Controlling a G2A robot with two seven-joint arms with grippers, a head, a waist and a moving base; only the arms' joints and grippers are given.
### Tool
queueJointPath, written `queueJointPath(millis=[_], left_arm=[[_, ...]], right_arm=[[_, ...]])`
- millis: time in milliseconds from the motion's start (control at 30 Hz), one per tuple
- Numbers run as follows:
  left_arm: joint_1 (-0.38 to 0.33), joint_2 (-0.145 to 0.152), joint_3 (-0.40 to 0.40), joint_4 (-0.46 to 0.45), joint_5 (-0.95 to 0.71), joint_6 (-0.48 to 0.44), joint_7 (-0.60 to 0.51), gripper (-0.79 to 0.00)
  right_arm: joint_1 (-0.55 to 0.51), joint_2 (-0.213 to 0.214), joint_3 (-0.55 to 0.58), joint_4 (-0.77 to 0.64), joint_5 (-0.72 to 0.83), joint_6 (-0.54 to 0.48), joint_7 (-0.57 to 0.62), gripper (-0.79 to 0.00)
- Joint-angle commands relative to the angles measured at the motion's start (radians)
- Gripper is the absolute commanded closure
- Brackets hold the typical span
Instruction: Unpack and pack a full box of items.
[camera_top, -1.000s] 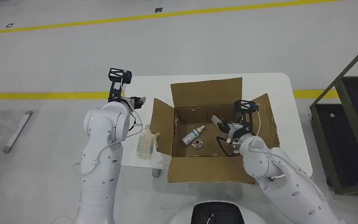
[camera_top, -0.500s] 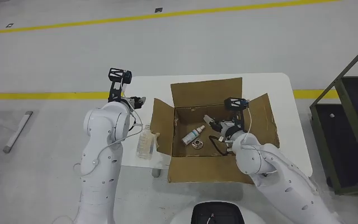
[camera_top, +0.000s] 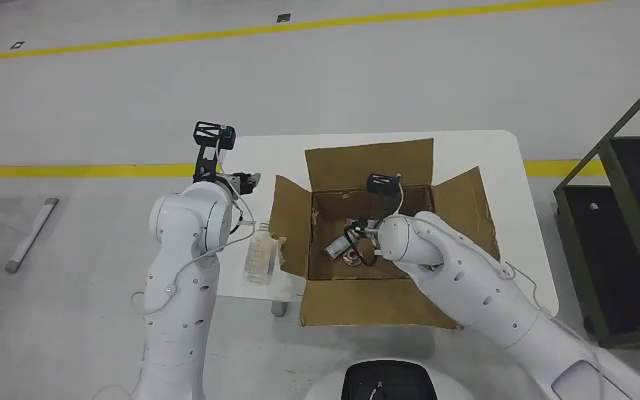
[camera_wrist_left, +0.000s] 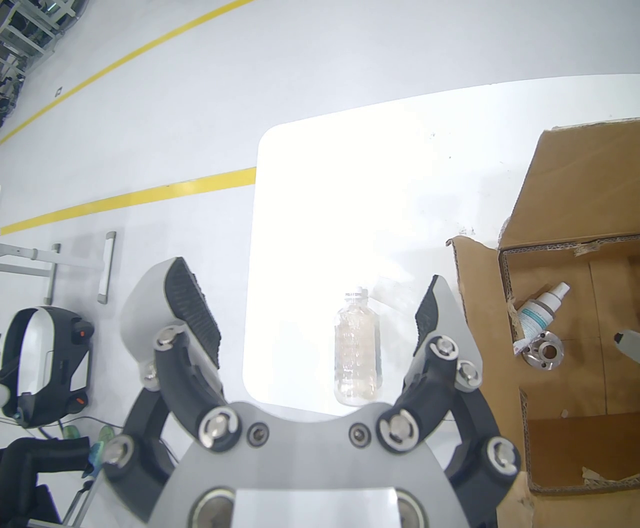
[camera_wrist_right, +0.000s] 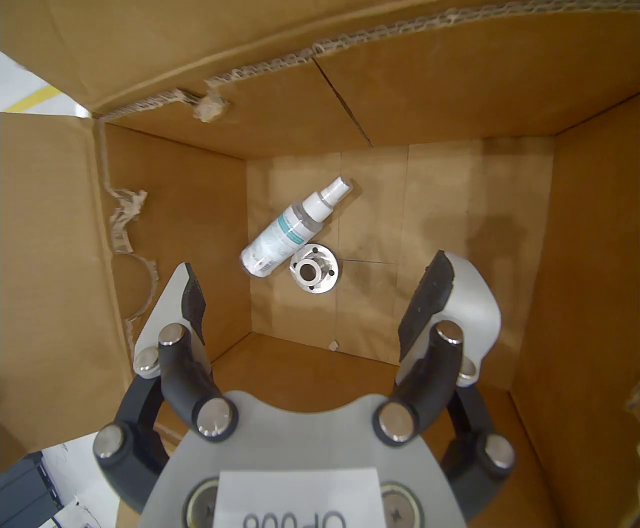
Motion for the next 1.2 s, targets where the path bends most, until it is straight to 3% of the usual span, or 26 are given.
queueJointPath(millis=[0,133,367,467,833,867,933,967,1167], left_arm=[[0.019,0.001,-0.004,0.006,0.047,0.045,0.046,-0.785],[0.047,-0.002,0.009,-0.010,0.124,0.126,0.083,-0.785],[0.150,-0.002,-0.005,-0.042,0.184,0.201,0.153,-0.785],[0.162,-0.003,-0.013,-0.044,0.191,0.218,0.153,-0.785],[0.162,-0.003,-0.013,-0.044,0.191,0.218,0.153,-0.785],[0.162,-0.003,-0.013,-0.044,0.191,0.218,0.153,-0.785],[0.162,-0.003,-0.013,-0.044,0.191,0.218,0.153,-0.785],[0.162,-0.003,-0.013,-0.044,0.191,0.218,0.153,-0.785],[0.162,-0.003,-0.013,-0.044,0.191,0.218,0.153,-0.785]], right_arm=[[-0.002,0.001,0.002,-0.008,-0.001,0.001,-0.001,-0.785],[-0.002,0.001,0.002,-0.008,-0.001,0.001,-0.001,-0.785],[-0.005,0.000,0.002,-0.010,0.002,-0.005,-0.004,-0.785],[-0.022,-0.006,-0.015,-0.016,0.008,-0.045,-0.025,-0.785],[0.111,-0.112,-0.154,0.220,0.107,-0.011,-0.078,-0.785],[0.124,-0.123,-0.161,0.255,0.123,-0.006,-0.080,-0.702],[0.151,-0.143,-0.167,0.314,0.150,0.003,-0.099,-0.631],[0.161,-0.153,-0.169,0.341,0.166,0.005,-0.109,-0.382],[0.207,-0.212,-0.196,0.472,0.231,-0.013,-0.173,-0.372]])
